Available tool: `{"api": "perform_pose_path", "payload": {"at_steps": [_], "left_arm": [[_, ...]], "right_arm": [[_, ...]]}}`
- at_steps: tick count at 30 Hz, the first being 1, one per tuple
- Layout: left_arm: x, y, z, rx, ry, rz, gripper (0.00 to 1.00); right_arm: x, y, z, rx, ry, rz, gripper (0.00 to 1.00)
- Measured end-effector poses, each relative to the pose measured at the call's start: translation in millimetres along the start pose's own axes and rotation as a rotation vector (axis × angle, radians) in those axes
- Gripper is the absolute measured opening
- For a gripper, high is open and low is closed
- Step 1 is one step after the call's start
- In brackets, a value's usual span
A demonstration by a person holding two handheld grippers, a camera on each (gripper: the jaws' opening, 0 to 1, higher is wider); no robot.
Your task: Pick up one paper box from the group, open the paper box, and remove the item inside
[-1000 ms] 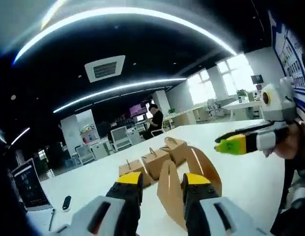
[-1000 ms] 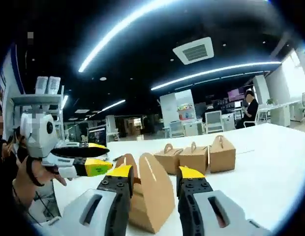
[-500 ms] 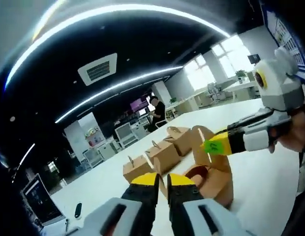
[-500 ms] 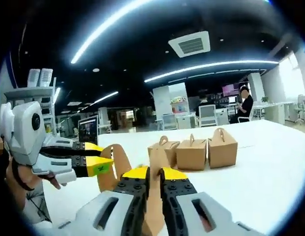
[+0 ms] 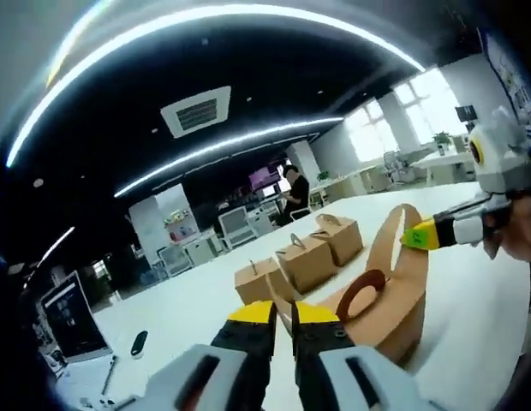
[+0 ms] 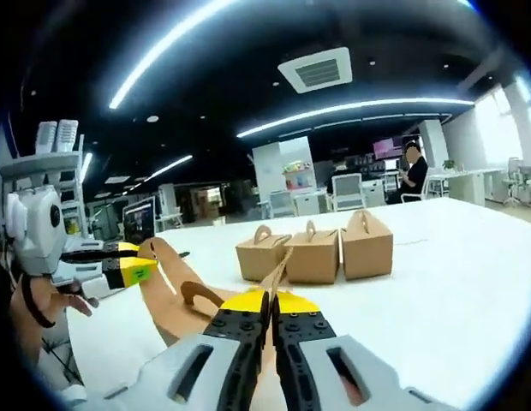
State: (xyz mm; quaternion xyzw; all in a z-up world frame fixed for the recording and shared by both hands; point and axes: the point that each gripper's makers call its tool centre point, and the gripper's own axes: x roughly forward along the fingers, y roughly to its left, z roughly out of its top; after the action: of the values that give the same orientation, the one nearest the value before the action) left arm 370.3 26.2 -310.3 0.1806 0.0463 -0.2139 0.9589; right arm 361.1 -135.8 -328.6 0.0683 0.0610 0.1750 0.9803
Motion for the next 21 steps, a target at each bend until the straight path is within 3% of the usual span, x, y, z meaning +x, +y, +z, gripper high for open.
{"api": "perform_pose_path", "payload": {"at_steps": [13, 21], "left_arm": [[5, 9.2, -44.9, -0.062, 0.083, 0.015, 0.1], [10, 1.3, -65.8, -0.207, 0.11, -0.029, 0.1]], "right_arm": [[2, -14, -28.2, 0.041, 0.054, -0.007, 0.05], [7, -14, -44.6, 0.151, 0.06, 0.025, 0.05]]}}
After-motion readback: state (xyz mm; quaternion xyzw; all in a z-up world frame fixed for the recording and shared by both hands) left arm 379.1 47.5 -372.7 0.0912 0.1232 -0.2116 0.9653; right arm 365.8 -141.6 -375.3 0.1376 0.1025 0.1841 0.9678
